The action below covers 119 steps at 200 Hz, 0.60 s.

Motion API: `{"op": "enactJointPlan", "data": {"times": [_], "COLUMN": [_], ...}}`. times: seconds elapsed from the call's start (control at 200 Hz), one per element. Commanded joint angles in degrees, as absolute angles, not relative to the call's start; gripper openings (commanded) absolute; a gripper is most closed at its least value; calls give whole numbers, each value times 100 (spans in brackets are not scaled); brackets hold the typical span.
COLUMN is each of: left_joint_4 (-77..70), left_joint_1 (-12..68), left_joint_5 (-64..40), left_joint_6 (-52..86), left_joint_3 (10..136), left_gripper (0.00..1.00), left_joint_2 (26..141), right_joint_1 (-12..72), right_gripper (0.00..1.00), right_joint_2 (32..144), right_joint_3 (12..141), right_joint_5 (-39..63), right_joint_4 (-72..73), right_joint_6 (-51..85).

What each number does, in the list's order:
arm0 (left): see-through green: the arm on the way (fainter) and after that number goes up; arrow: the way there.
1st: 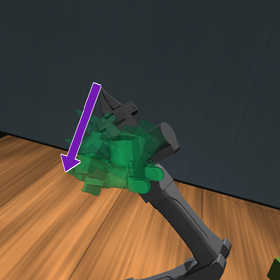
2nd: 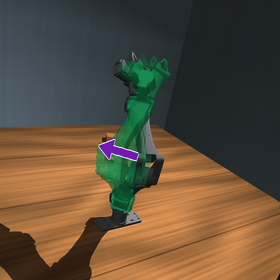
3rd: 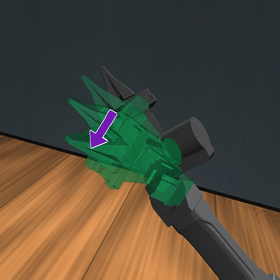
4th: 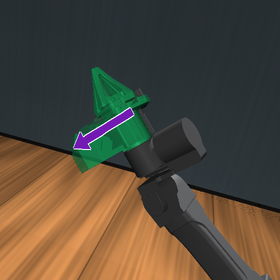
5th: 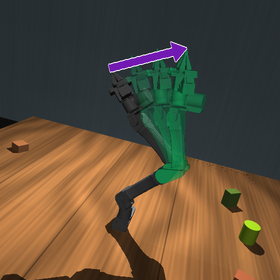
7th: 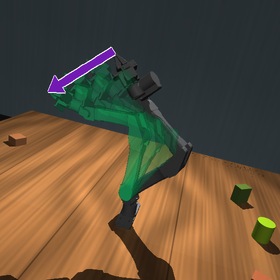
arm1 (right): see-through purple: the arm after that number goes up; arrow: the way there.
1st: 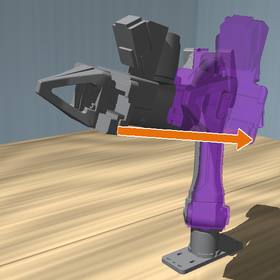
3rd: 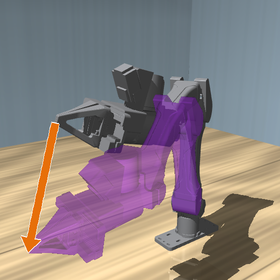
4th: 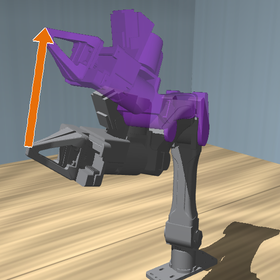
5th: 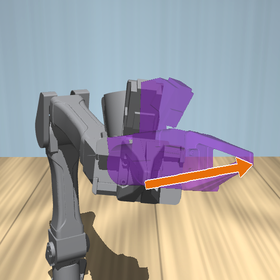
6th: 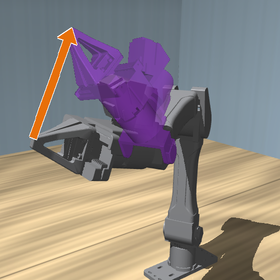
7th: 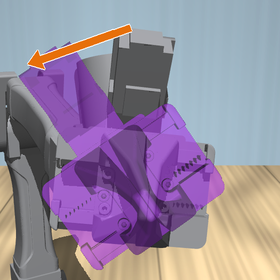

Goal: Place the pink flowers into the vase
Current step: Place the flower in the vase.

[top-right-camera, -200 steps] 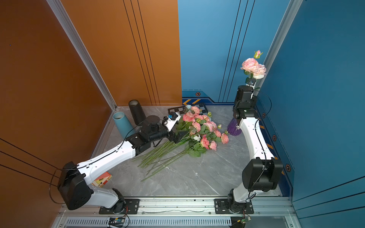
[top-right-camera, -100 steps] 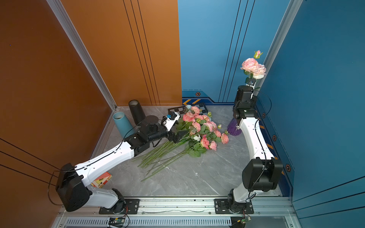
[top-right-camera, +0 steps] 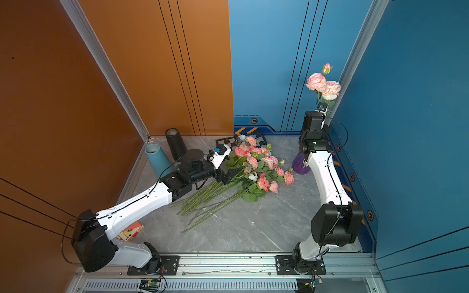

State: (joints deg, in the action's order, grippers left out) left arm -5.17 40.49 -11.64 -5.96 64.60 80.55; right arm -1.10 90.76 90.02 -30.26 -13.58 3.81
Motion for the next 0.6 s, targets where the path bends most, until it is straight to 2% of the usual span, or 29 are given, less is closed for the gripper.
{"op": "enactJointPlan", "data": {"times": [0.0,0.085,0.34,0.591], "left_joint_4": [-598,-597,-597,-598], "left_joint_1": [4095,4094,4084,4094], "left_joint_5": [-1160,-1170,-1180,-1187], "left_joint_6": [-564,-580,-580,-565], "left_joint_3": [6389,6393,6393,6367], "left_gripper": [99,99,98,99], "left_joint_2": [7901,7901,7883,7832], "right_joint_1": [-70,-70,-70,-53], "right_gripper": [28,33,34,41], "right_joint_2": [9075,9077,9062,8897], "right_joint_3": [8932,8947,8946,8818], "right_joint_5": [-3034,-3033,-3013,-3005], "right_joint_4": [-1534,-1538,-1578,-1609], "right_joint_6": [339,347,325,325]}}
